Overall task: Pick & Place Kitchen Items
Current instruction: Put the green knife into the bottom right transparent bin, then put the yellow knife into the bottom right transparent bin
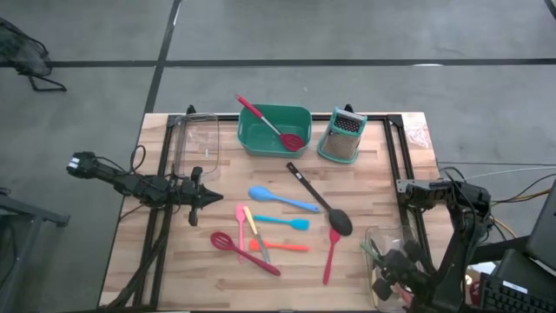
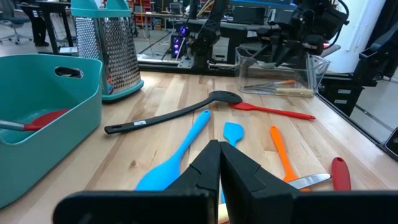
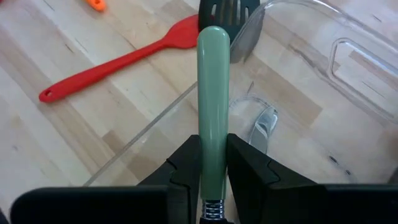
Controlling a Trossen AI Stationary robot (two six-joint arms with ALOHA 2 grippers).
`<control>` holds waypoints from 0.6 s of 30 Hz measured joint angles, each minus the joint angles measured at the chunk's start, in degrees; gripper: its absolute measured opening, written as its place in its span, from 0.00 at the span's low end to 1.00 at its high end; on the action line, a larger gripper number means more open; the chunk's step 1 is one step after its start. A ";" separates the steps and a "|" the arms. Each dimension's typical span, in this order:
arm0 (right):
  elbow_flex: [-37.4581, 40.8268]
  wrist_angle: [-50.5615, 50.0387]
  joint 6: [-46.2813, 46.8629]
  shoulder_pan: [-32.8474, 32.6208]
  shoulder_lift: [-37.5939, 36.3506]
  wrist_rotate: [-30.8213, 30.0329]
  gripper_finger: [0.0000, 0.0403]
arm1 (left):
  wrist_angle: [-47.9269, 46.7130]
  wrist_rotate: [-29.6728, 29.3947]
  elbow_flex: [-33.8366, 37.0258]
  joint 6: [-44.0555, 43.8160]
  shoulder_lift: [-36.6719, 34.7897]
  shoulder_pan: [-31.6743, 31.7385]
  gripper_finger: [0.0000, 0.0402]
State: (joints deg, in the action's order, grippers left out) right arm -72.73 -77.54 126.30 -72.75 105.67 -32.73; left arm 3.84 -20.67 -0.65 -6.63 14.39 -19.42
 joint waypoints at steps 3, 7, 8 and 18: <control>0.00 0.10 -0.04 0.00 0.56 0.08 0.16 | 0.00 0.00 -0.01 0.00 0.00 0.00 0.03; 0.00 0.15 -0.04 0.02 0.78 0.48 0.21 | 0.00 0.00 -0.01 0.00 0.00 0.00 0.03; 0.00 0.15 -0.04 0.02 0.78 0.48 0.22 | 0.00 0.01 -0.01 -0.01 0.00 0.00 0.03; -2.26 -2.24 -0.07 0.46 0.07 1.36 0.34 | 0.00 0.01 -0.02 -0.01 0.00 0.00 0.03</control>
State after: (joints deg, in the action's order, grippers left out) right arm -74.99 -79.78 126.23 -72.30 105.74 -31.38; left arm 3.84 -20.66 -0.67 -6.64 14.40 -19.42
